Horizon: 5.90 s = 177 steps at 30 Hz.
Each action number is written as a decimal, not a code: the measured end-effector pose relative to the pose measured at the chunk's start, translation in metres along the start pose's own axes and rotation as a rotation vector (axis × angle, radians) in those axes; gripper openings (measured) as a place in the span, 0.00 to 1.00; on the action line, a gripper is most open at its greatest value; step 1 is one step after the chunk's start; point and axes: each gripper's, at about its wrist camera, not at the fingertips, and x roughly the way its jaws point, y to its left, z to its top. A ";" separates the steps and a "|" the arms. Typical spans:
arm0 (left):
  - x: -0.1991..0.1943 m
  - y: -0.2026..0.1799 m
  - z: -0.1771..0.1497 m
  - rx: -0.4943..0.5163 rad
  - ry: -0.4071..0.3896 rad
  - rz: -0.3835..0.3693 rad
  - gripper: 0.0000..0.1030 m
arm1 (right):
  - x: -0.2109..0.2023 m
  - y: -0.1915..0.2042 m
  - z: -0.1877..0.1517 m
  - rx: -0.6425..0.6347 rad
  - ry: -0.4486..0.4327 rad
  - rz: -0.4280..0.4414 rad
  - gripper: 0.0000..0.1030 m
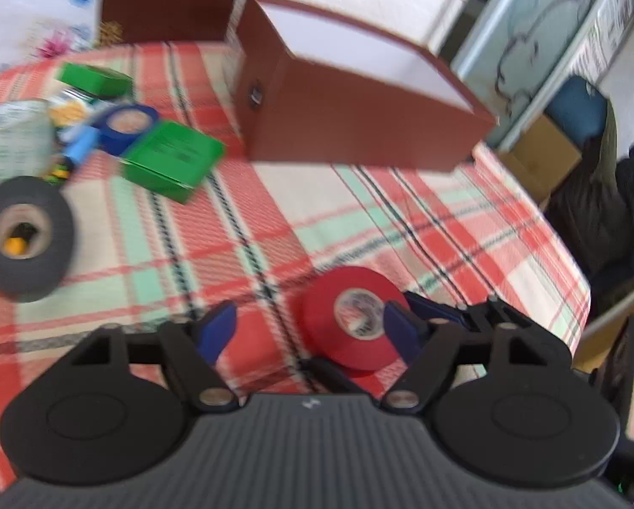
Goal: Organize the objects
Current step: 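Lower the red tape roll into the brown box and open the left gripper, then move the left gripper back out of the box to the black tape roll, then grasp the black tape roll with the left gripper and lift it, then carry the black tape roll into the brown box and open the left gripper, then withdraw the left gripper from the box toward the cotton swab bag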
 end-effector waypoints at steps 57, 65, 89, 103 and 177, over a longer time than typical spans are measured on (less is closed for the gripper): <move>-0.086 0.158 -0.086 -0.258 -0.396 0.409 0.44 | 0.053 0.082 0.069 -0.058 -0.088 0.279 0.75; -0.078 0.147 -0.080 -0.230 -0.392 0.443 0.45 | 0.102 0.094 0.097 0.043 -0.027 0.396 0.75; -0.023 0.036 0.000 -0.021 -0.165 0.159 0.62 | 0.008 -0.008 0.009 0.052 -0.011 0.012 0.85; 0.022 -0.011 0.017 0.019 -0.010 0.080 0.32 | 0.003 -0.005 0.007 0.015 -0.063 0.014 0.74; -0.067 0.062 -0.106 -0.049 -0.262 0.544 0.78 | 0.040 -0.120 0.022 0.499 -0.191 -0.219 0.84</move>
